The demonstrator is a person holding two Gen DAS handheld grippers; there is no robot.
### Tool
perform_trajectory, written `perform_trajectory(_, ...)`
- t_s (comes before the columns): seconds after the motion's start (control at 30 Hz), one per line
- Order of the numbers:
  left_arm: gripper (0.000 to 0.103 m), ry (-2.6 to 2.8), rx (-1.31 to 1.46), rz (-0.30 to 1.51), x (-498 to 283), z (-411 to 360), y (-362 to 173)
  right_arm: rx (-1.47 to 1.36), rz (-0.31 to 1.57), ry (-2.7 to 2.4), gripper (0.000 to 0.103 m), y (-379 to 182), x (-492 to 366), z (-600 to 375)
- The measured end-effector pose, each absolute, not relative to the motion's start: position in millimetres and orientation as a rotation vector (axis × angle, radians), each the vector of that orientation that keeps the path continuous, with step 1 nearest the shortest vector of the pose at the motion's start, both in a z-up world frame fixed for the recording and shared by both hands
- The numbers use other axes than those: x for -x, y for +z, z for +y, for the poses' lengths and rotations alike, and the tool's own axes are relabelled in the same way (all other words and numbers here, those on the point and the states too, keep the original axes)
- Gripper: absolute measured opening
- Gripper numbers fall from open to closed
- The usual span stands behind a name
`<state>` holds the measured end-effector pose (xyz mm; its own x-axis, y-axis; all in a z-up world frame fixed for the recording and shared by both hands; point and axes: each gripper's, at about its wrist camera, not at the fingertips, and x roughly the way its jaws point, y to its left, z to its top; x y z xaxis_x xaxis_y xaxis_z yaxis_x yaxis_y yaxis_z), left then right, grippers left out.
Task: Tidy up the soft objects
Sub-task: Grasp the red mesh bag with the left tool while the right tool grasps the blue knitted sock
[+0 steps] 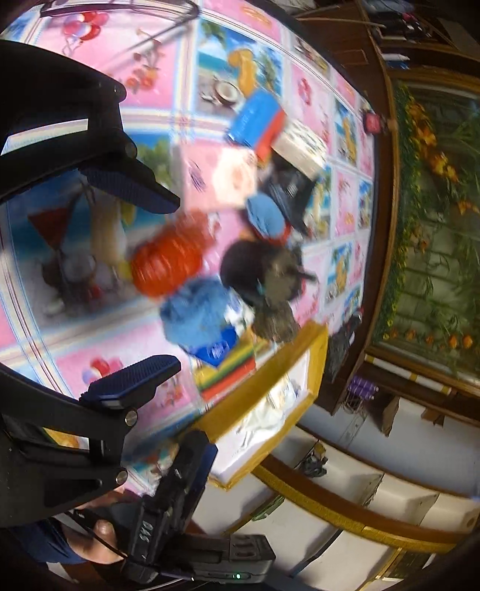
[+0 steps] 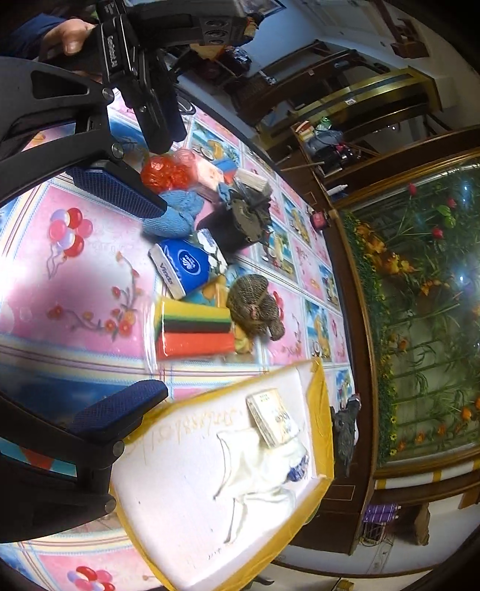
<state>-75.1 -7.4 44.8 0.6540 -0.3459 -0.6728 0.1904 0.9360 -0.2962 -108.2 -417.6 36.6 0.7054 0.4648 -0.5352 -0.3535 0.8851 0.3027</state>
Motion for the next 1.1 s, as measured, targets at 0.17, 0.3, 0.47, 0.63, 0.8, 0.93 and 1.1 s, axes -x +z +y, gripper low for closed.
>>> perform_trajectory(0.17, 0.079, -0.294, 0.272, 0.855, 81, 27, 21, -0.180, 0.656, 0.450, 0.090, 40, 104, -409)
perform_trajectory(0.3, 0.079, -0.302, 0.331, 0.882, 83, 51, 12, -0.157, 0.661, 0.452, 0.090, 43, 99, -402)
perform_trajectory(0.47, 0.079, -0.166, 0.258, 0.897, 75, 79, 13, -0.160, 0.671, 0.466, 0.090, 36, 102, -387)
perform_trajectory(0.63, 0.079, -0.072, 0.204, 0.920, 67, 117, 10, -0.132, 0.673, 0.481, 0.090, 36, 98, -372)
perform_trajectory(0.8, 0.079, -0.051, 0.176, 0.912, 56, 136, 10, -0.118, 0.680, 0.503, 0.090, 35, 96, -361)
perform_trajectory(0.93, 0.079, -0.153, 0.232, 0.880, 63, 119, 21, -0.119, 0.692, 0.538, 0.090, 32, 95, -350)
perform_trajectory(1.1, 0.079, -0.240, 0.262, 0.880, 59, 84, 24, -0.131, 0.710, 0.581, 0.090, 28, 91, -335)
